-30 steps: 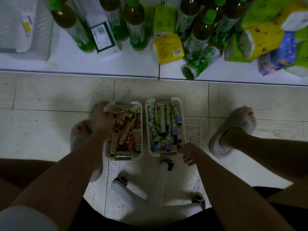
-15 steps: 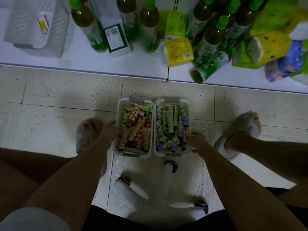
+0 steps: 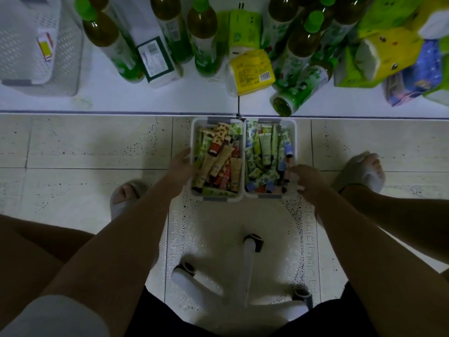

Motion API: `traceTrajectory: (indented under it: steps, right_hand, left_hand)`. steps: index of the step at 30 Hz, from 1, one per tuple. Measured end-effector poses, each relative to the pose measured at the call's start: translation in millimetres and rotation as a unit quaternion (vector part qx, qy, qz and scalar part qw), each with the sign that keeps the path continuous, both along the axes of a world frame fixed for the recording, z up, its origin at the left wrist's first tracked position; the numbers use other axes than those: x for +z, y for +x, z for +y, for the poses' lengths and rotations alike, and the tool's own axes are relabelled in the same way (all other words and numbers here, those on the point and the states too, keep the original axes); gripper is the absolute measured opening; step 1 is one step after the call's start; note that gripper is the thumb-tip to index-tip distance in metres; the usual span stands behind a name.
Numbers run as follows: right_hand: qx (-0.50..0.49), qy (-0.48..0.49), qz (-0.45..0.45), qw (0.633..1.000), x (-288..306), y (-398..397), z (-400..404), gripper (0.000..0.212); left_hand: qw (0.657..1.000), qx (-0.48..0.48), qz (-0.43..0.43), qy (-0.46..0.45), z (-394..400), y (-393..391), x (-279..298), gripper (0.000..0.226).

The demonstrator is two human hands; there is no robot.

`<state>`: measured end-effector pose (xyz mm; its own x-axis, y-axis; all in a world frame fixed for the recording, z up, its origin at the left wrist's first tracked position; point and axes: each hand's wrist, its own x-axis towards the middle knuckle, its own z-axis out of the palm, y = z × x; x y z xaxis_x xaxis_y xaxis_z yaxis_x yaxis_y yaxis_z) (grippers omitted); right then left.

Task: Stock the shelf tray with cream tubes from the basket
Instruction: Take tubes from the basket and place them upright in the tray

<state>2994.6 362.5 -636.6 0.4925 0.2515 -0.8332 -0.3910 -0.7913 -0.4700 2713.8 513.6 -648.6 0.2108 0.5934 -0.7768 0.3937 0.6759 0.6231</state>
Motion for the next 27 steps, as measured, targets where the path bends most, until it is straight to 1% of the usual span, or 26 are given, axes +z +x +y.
traceTrajectory:
  steps: [1,3,4,6,8,10,11,12,14,15,16,18,20,22,24,26,27]
  right_hand:
    - [-0.014,0.018,0.003,1.000,2,3,2,0.030]
    - [0.013,0.046,-0.003,0.999,4,7,3,0.038]
    - [0.037,0.046,-0.010,0.998,4,6,3,0.041]
    - [0.057,0.019,-0.033,0.998,1,0,3,0.039]
    - [0.066,0.010,-0.097,0.993,-2,-11,9,0.030]
    - [0.101,0.023,-0.185,0.977,-1,-22,20,0.024]
    - [0.128,0.034,-0.214,0.968,1,-29,28,0.023]
    - [0.159,0.045,-0.226,0.960,4,-35,37,0.022]
    - [0.239,0.080,-0.217,0.943,6,-49,57,0.018]
    - [0.283,0.094,-0.215,0.930,6,-56,67,0.016]
    - [0.321,0.097,-0.214,0.917,4,-64,77,0.014]
    - [0.365,0.087,-0.195,0.906,-3,-78,93,0.012]
    - [0.366,0.080,-0.173,0.911,-15,-90,106,0.013]
    - [0.360,0.062,-0.166,0.916,-27,-100,116,0.004]
    - [0.377,0.038,-0.176,0.909,-38,-109,124,0.008]
    - [0.426,0.039,-0.225,0.875,-43,-119,127,0.032]
    - [0.439,0.039,-0.232,0.867,-41,-122,126,0.038]
  left_hand:
    - [1.000,-0.013,-0.012,-0.008,0,2,0,0.077]
    - [0.999,-0.043,-0.016,-0.012,-1,1,-1,0.079]
    - [0.998,-0.054,-0.016,-0.014,-2,-1,-3,0.077]
    - [0.998,-0.063,-0.017,-0.014,-3,-1,-4,0.073]
    - [0.999,-0.051,-0.004,-0.004,-4,3,-4,0.074]
    - [0.997,-0.054,0.040,0.037,-7,9,-4,0.065]
    - [0.990,-0.076,0.081,0.083,-9,13,-5,0.058]
    - [0.977,-0.104,0.128,0.138,-11,15,-6,0.050]
    - [0.942,-0.139,0.207,0.225,-16,18,-9,0.041]
    - [0.929,-0.151,0.229,0.247,-17,19,-13,0.039]
    - [0.919,-0.167,0.244,0.260,-20,20,-17,0.036]
    - [0.910,-0.198,0.257,0.258,-26,23,-22,0.029]
    - [0.900,-0.233,0.267,0.256,-32,23,-30,0.032]
    - [0.874,-0.273,0.285,0.283,-38,24,-37,0.036]
    - [0.875,-0.279,0.289,0.271,-39,27,-41,0.039]
    - [0.873,-0.294,0.289,0.261,-36,32,-44,0.048]
    - [0.873,-0.301,0.283,0.260,-35,33,-42,0.050]
